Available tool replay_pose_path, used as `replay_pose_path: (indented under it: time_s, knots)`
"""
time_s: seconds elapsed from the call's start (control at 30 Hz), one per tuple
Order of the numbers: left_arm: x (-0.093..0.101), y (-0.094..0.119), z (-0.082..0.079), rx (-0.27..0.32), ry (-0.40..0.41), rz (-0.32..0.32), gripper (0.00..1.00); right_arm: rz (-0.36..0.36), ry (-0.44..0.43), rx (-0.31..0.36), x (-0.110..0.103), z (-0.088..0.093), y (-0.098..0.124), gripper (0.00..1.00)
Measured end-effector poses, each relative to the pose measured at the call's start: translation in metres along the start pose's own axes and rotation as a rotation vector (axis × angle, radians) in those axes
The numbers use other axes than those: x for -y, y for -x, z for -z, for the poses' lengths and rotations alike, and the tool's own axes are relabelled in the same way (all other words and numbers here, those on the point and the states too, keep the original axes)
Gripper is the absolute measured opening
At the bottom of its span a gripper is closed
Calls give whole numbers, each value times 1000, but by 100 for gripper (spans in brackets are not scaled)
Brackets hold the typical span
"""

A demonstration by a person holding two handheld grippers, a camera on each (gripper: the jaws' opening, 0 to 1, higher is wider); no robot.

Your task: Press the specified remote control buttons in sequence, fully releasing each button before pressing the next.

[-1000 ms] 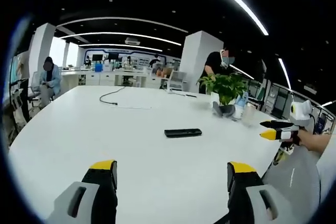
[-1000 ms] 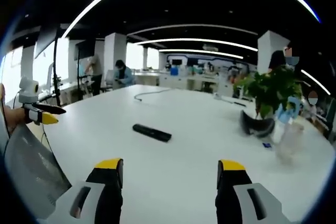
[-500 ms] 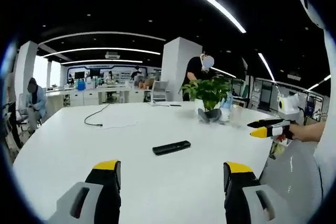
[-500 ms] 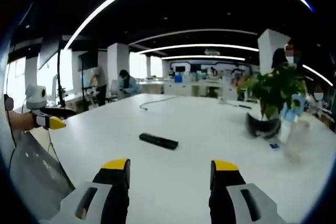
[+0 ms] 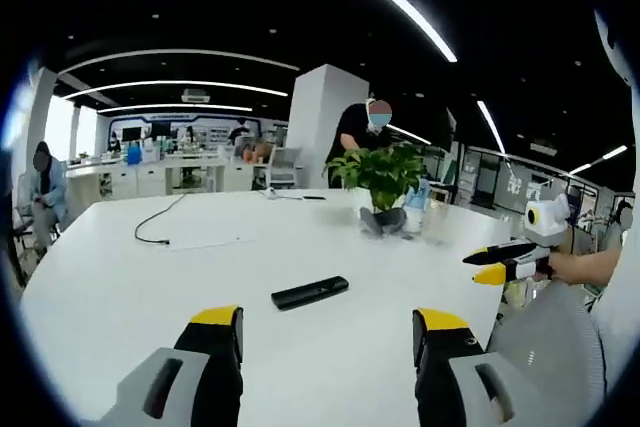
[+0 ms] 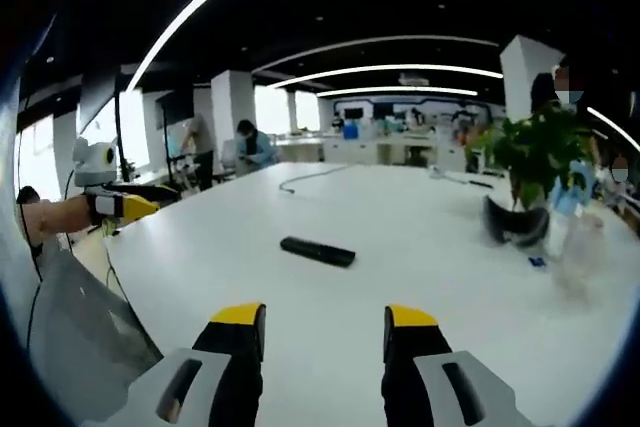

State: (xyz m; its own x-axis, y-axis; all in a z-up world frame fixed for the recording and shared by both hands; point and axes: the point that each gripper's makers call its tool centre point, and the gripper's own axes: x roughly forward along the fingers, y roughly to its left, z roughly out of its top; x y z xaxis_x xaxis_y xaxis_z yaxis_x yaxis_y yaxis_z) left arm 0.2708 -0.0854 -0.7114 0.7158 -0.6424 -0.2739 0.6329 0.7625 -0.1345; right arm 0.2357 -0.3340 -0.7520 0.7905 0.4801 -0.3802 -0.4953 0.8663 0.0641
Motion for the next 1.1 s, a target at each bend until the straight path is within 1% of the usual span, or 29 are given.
replay_pose_path:
  time_s: [0.1,0.13,0.2,0.23,0.27,0.3,0.4,0.43,0.5,0.53,0.67,0.77,0.83,0.9,1.0,1.1]
  knots:
    - [-4,-10,7,-51,-50,25,68,3,1,3,0,-1,1,43]
    - [-3,-13,6,-55,-56,27,68,2,-2,5,1,-1,1,43]
    - [0,-18,4,-59,-54,36,66,6,-2,2,1,0,2,43]
    - [3,-21,4,-57,-46,53,66,9,1,2,2,0,2,44]
    - [4,-25,8,-72,-26,68,66,14,8,0,2,0,2,44]
    - [4,-26,9,-77,-23,70,66,17,11,-1,2,0,2,44]
    - [4,-35,15,-107,-52,76,66,14,11,-8,2,2,2,44]
    - [3,-37,17,-115,-66,76,66,11,12,-10,2,2,1,44]
    - [1,-40,23,-156,-157,83,64,6,16,-13,0,3,1,44]
    - [0,-42,26,-172,-171,91,63,3,19,-17,0,4,1,44]
    - [-1,-48,27,-176,-121,113,64,7,36,-42,1,8,0,44]
    - [-5,-52,29,-183,-97,117,65,11,27,-33,2,7,1,44]
    - [-8,-53,27,-176,-64,117,64,11,21,-33,2,7,1,44]
    - [-12,-54,24,-168,-65,113,64,8,20,-37,1,7,0,44]
    - [-17,-58,24,-183,-62,112,65,-9,35,-58,-2,11,-2,43]
    - [-22,-64,22,-185,-69,110,64,-12,52,-67,-3,12,-2,43]
